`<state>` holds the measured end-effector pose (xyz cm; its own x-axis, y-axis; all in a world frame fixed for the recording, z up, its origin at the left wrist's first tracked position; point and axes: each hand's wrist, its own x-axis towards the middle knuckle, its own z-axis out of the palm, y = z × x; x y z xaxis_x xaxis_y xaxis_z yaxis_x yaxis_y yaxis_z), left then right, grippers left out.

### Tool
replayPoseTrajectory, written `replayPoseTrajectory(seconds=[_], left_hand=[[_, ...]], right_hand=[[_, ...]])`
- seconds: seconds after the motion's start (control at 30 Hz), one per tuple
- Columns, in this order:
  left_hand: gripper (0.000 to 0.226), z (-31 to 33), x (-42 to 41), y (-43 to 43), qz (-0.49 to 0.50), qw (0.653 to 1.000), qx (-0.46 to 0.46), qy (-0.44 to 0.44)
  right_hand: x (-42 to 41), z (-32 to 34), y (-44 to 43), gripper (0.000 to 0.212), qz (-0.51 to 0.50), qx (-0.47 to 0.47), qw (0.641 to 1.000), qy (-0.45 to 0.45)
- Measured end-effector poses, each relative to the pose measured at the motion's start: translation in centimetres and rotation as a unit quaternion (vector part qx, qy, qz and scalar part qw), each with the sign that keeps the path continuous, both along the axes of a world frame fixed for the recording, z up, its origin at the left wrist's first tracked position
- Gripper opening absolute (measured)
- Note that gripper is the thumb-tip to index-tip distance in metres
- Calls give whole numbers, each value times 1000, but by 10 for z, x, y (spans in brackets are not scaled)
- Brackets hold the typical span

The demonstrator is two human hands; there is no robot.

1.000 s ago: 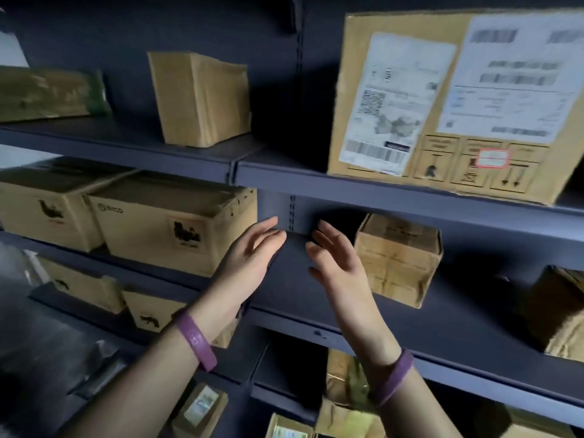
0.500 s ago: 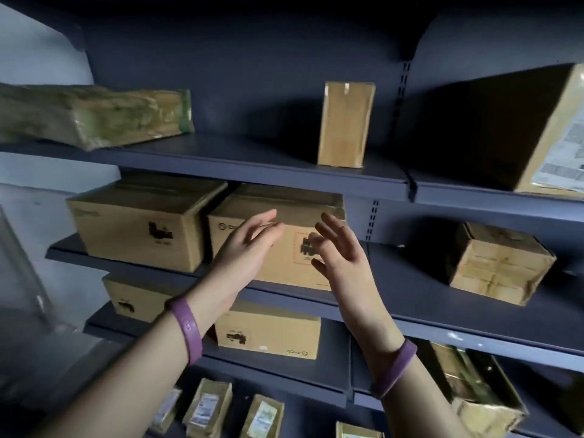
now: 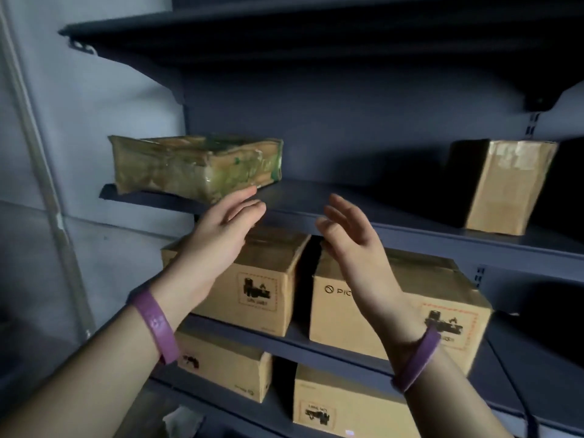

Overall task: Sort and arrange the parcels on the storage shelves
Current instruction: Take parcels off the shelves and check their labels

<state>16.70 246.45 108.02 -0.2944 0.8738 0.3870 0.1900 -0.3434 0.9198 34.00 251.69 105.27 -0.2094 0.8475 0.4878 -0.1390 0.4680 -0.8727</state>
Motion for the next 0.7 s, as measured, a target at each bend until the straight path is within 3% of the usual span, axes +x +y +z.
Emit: replayPoseTrajectory(seconds=[0.13, 0.3, 0.43, 0.57, 0.6, 0.7], left_hand=[[28, 24, -68, 13, 66, 994, 62, 53], [21, 40, -144, 35, 179, 977, 112, 34], [42, 33, -186, 59, 217, 974, 57, 27], [52, 22, -213, 77, 216, 976, 13, 2], [49, 19, -216, 80, 210, 978, 13, 2], [72, 13, -221, 86, 195, 981, 16, -9]], right_hand=[[-56, 21, 35, 43, 30, 30, 999, 13], [-115, 36, 73, 49, 52, 70, 996, -20], [-150, 34, 88, 64, 84, 84, 991, -61], [-179, 35, 90, 103, 37, 123, 986, -109], [-185, 36, 89, 107, 21, 138, 983, -121], [-203, 37, 86, 110, -19, 171, 972, -160]])
